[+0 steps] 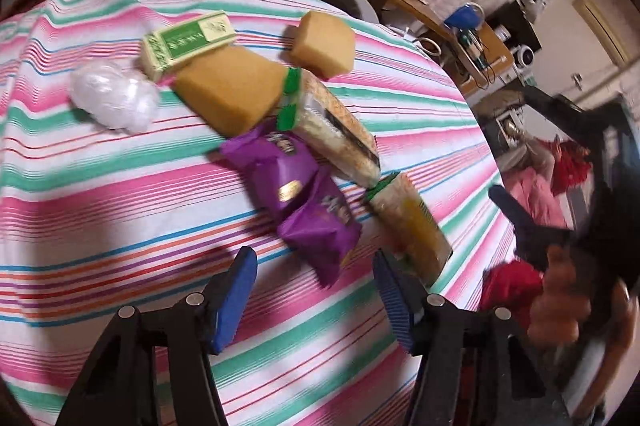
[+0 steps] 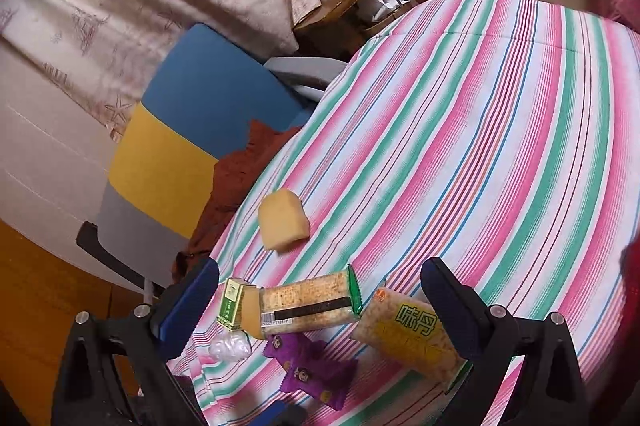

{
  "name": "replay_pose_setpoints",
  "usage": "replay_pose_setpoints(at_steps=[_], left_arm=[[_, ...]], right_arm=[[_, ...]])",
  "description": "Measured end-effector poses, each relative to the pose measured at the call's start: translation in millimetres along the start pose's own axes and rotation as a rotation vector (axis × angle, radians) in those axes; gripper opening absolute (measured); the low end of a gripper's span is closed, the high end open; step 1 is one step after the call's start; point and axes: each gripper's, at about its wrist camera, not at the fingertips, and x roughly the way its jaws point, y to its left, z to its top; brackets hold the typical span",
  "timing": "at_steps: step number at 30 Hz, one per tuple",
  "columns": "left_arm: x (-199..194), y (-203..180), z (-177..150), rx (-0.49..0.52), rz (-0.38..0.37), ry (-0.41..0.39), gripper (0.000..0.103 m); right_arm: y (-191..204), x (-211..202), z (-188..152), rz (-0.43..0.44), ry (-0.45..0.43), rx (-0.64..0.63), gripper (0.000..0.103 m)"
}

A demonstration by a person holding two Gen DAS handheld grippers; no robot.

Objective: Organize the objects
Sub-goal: 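Grasp the purple snack packet with the left tool while the right tool grasps the clear snack bag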

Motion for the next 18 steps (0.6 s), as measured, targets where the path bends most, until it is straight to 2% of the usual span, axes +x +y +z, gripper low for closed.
replay_pose_setpoints(at_steps=[7, 10, 13, 18], left_arm=[[29.2, -19.4, 11.8, -0.024, 0.072, -0.023, 0.067], [37.4, -23.9, 13.0, 0.033, 0.123, -0.043, 0.064], [34.3, -21.9, 7.7, 0.104, 0.14, -0.06, 0.049], [17.1, -9.2, -7.5, 0.212, 0.117, -0.047, 0.045]], right_arm=[[1.6, -5.1, -3.9, 0.027, -0.005, 0.0, 0.102], [1.1, -2.4, -5.0, 0.026, 0.008, 0.0, 0.102], [3.3, 3.3, -6.8, 0.015, 0.035, -0.016, 0.102], [3.8, 14.3, -12.2, -0.006, 0.095, -0.039, 0.102]])
